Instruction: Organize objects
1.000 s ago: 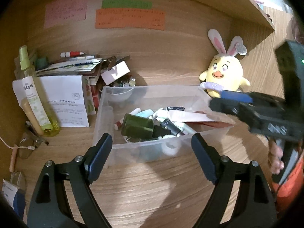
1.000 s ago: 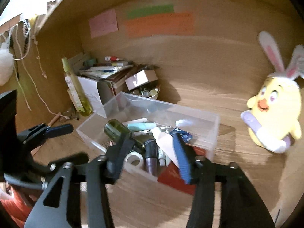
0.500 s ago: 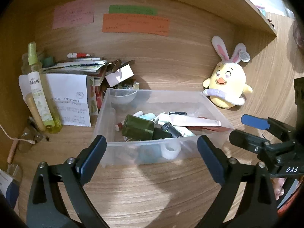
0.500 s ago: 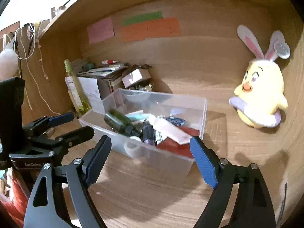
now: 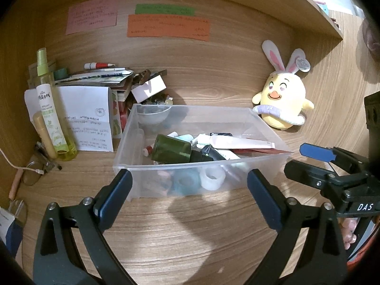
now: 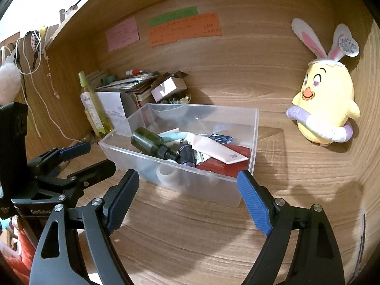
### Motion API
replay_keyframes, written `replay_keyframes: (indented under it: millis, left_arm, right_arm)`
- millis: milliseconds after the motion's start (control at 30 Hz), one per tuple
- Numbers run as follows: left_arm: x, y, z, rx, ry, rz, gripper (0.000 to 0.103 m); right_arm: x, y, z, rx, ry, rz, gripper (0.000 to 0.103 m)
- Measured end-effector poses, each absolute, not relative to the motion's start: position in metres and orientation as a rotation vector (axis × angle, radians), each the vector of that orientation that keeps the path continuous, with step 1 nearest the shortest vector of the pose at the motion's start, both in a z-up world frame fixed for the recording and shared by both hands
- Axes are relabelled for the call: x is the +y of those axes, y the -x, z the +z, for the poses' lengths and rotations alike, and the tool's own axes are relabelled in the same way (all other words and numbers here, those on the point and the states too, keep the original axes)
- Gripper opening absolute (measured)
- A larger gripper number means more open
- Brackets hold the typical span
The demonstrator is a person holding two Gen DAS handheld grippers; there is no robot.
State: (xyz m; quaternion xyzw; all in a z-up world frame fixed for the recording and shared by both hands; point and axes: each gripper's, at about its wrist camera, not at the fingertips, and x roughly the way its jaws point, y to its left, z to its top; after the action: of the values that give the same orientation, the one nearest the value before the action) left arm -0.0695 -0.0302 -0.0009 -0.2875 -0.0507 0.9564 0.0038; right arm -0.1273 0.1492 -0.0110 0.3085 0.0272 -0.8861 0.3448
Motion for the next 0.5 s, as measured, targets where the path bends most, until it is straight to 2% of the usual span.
replay_keyframes:
  millis: [500]
  left_arm:
    - [-0.0275, 0.0669, -0.0003, -0.158, 0.895, 2.999, 0.099]
  right_arm:
    - [0.1476, 0.1220, -0.0087, 0.090, -0.784, -2.312, 0.084]
